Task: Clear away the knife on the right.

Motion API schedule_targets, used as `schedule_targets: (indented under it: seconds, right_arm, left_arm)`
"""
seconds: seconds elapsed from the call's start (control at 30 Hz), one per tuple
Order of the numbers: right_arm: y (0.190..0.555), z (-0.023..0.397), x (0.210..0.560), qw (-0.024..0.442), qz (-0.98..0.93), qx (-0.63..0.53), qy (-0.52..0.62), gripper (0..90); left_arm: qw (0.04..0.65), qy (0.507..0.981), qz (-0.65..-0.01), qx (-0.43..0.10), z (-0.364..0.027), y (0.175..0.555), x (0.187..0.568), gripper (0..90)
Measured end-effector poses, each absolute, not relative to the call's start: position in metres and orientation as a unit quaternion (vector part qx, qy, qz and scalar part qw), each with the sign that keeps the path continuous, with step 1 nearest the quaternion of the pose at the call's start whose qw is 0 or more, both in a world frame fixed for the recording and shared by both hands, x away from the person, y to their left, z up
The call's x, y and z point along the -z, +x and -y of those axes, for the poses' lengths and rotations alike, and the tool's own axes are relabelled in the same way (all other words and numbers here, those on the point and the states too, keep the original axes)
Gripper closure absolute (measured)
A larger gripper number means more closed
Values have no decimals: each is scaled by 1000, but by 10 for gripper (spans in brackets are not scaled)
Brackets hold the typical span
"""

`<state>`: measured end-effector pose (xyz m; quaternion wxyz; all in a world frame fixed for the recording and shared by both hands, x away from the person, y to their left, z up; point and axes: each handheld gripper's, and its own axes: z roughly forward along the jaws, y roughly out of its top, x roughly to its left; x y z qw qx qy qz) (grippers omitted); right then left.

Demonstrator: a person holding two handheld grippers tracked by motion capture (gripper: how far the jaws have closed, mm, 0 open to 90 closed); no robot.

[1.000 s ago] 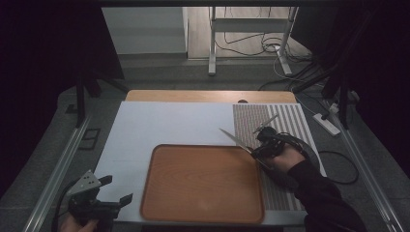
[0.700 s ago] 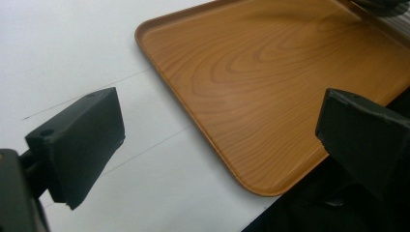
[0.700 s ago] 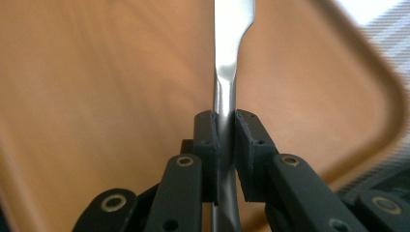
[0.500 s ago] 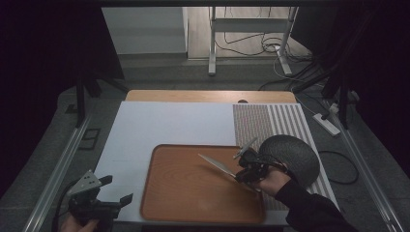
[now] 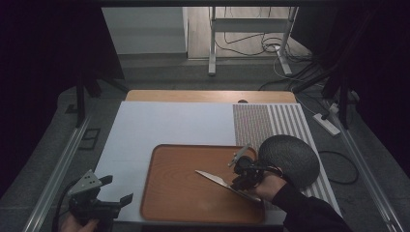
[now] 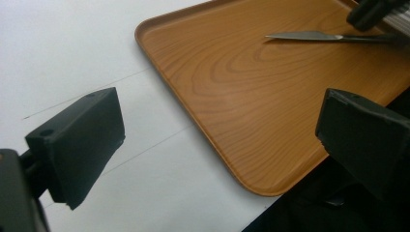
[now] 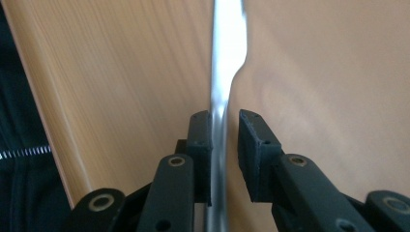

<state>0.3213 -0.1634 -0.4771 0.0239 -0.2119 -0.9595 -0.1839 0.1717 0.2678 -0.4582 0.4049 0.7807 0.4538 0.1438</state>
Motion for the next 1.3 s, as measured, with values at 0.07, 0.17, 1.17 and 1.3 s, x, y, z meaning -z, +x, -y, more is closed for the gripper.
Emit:
schedule_targets:
  seconds: [0.07,0.17,1.17,1.3]
  right_arm:
    - [323,157,472,20,960,195,-199,842]
    - [326,141,473,26,964,200,-172,897]
    - [366,137,494,-30,964,162,-209,898]
    - [370,151,493,-28,961,158,-224,898]
  left_arm:
    - [404,781,-454,-144,-268,172,458,34]
    - [404,781,-454,-144,-268,172,458,34]
    - [404,783,-452,-141,-268,172,458,34]
    - [404,783,-452,-141,-267,172,458,34]
